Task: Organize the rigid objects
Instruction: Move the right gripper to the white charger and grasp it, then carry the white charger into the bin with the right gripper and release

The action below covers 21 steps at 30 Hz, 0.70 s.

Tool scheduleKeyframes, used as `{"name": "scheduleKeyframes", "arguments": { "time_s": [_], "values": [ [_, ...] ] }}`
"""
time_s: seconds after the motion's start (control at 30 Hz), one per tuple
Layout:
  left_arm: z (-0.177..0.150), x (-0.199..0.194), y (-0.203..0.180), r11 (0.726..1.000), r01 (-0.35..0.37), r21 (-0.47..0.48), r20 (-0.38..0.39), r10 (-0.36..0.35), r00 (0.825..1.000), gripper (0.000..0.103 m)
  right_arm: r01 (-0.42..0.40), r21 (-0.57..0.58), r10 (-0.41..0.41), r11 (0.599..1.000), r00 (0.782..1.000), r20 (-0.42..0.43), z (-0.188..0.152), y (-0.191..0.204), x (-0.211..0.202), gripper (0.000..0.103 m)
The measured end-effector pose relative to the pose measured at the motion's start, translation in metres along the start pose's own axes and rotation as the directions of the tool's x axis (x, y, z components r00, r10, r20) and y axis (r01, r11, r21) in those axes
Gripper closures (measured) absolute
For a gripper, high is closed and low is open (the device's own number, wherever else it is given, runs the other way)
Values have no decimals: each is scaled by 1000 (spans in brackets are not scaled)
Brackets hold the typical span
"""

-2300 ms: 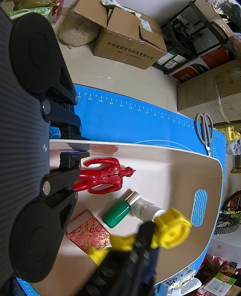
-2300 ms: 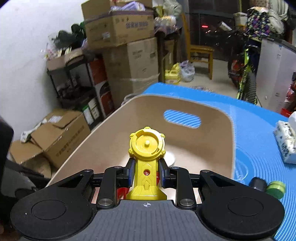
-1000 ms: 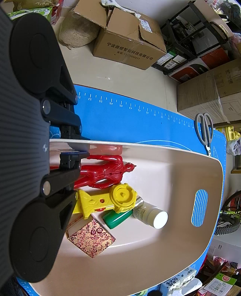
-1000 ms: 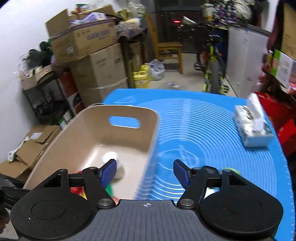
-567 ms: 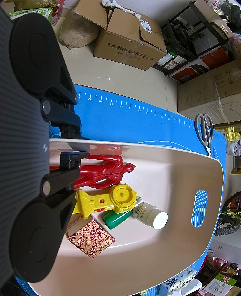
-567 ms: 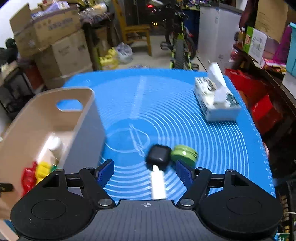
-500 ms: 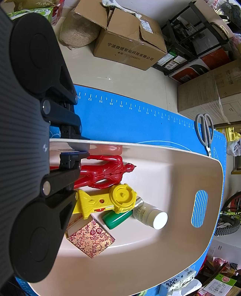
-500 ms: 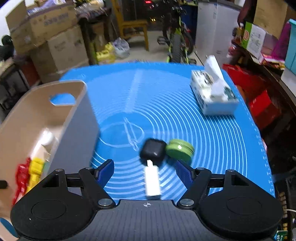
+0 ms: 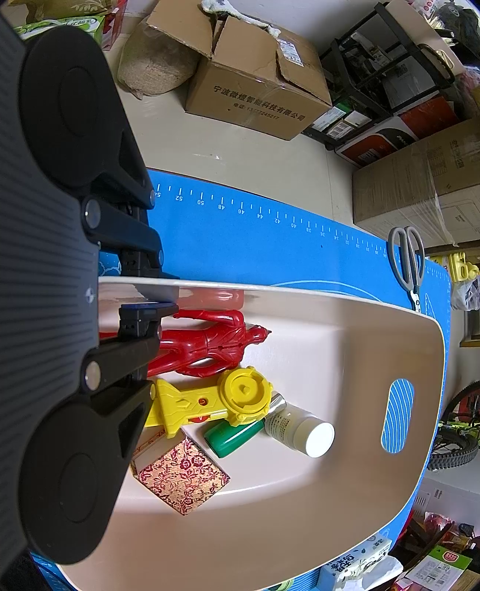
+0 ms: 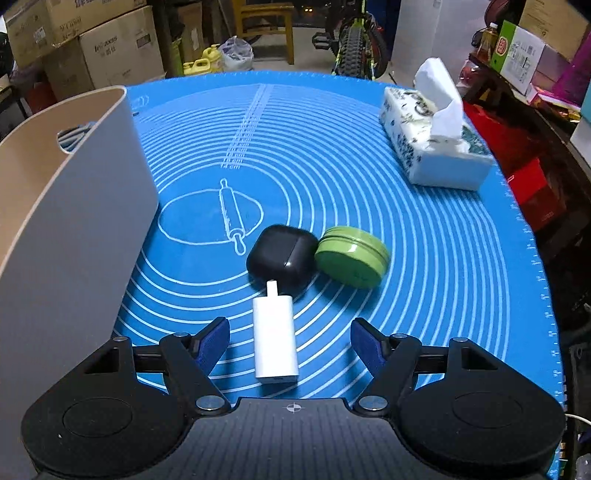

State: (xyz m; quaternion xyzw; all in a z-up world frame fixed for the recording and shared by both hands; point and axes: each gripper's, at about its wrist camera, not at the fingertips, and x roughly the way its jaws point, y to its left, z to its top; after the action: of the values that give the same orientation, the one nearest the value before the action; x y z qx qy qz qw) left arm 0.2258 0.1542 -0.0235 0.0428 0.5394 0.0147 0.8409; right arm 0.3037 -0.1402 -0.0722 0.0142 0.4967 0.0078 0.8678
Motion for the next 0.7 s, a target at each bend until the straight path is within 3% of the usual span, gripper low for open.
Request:
{"name": "scheduleKeyframes", "arguments": {
  "time_s": [0.3,0.43,0.47,0.7],
  "values": [
    [0,0,-1,1000,-5,2,0,5,1000,92,-5,-29,5,1000,1000,1,-4,4,10,39],
    [0,0,-1,1000,-5,2,0,5,1000,92,-15,-32,15,999,1000,13,-4,4,7,67],
    [0,0,-1,1000,-5,2,0,5,1000,92,-25,-33,25,999,1000,13,-4,4,7,70],
    [0,0,-1,1000,-5,2,0,5,1000,92,-2,-71,4,998,1000,25,-5,14,0,71]
  ]
}}
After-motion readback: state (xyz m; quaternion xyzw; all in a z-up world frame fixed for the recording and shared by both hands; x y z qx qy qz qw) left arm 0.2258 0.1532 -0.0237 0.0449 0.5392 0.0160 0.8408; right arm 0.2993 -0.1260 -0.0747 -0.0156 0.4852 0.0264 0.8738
